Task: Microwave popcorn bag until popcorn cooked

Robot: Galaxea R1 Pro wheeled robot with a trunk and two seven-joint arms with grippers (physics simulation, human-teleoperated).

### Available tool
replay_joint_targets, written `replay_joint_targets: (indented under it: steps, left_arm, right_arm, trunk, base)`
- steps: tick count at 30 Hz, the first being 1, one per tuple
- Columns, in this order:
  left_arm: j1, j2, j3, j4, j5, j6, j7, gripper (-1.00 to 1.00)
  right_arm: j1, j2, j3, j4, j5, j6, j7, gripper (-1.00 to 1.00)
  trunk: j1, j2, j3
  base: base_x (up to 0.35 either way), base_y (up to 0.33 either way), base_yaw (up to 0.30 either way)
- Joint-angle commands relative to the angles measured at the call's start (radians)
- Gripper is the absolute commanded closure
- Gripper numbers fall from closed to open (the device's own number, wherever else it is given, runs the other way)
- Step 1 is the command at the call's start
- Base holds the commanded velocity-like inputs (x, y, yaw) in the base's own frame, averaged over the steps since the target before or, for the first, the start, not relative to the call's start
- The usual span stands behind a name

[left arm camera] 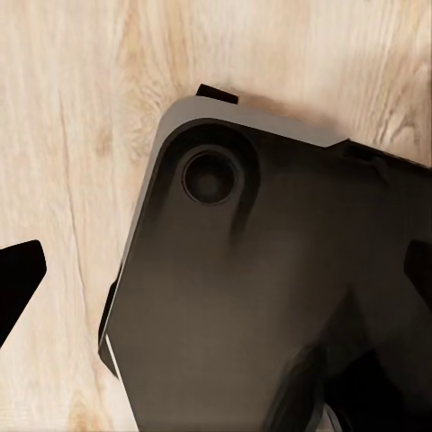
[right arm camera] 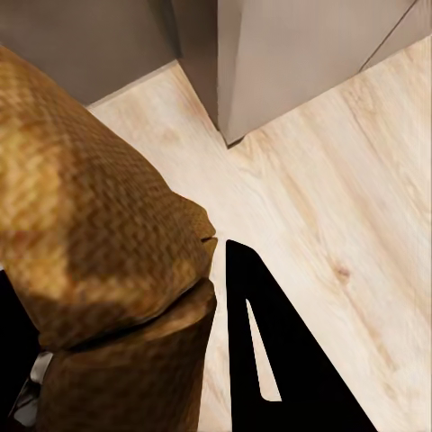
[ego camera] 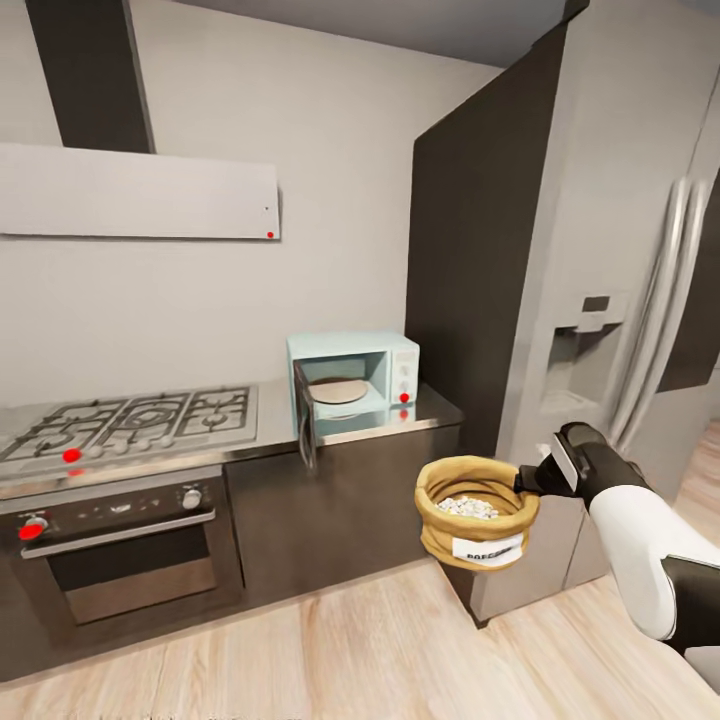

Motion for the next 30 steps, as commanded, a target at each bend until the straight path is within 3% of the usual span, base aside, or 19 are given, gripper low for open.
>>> replay_joint_targets:
  steps: [1,22,30]
  left_arm:
    - [0.000,0.000,0.001,-0.001,0.004,-0.002,0.003,-1.00]
    - [0.000,0.000,0.002,-0.001,0.004,-0.002,0.003,-1.00]
    - [0.000,-0.002,0.003,-0.001,0.004,-0.002,0.004,-1.00]
  right_arm:
    - [0.000,0.000,-0.005,-0.001,0.010,0.004,0.011,1.00]
    - [0.000,0.000,-0.005,-0.001,0.010,0.004,0.010,1.00]
    - [0.000,-0.003,-0.007,0.000,0.007,-0.003,0.012,1.00]
  trunk:
    - [0.000,-0.001,-0.001]
    - [0.000,-0.001,-0.001]
    - [0.000,-0.001,-0.001]
  base:
    - [0.011,0.000,0.270]
    - [0.001,0.000,0.268]
    - [0.000,0.000,0.030]
